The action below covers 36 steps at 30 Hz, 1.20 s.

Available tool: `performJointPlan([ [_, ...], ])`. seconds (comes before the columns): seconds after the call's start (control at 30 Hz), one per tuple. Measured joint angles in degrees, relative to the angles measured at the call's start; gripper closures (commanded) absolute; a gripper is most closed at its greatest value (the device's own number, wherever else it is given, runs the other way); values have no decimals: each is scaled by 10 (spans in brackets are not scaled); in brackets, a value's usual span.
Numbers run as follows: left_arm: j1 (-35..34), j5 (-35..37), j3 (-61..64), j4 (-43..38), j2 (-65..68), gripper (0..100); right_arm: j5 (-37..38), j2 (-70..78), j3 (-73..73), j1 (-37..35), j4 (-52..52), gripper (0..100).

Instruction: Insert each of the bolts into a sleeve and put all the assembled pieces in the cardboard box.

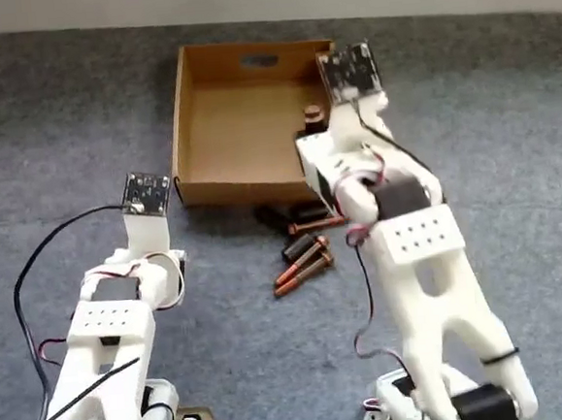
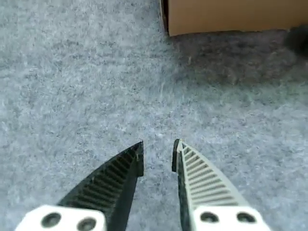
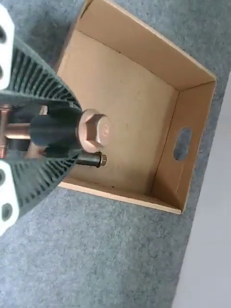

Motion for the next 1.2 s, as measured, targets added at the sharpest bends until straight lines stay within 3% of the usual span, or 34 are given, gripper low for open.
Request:
performJointPlan([
  [0.2, 0, -1, 39, -62, 4, 873, -49, 148, -120, -4, 0, 992],
  [0.53, 0, -1, 41, -69, 4, 873, -55, 346, -172, -11, -20, 992],
  [0.83, 7, -4, 42, -69, 4, 873, -55, 411, -175, -11, -103, 992],
  [1.2, 7, -4, 42, -69, 4, 873, -55, 465, -186, -11, -106, 992],
])
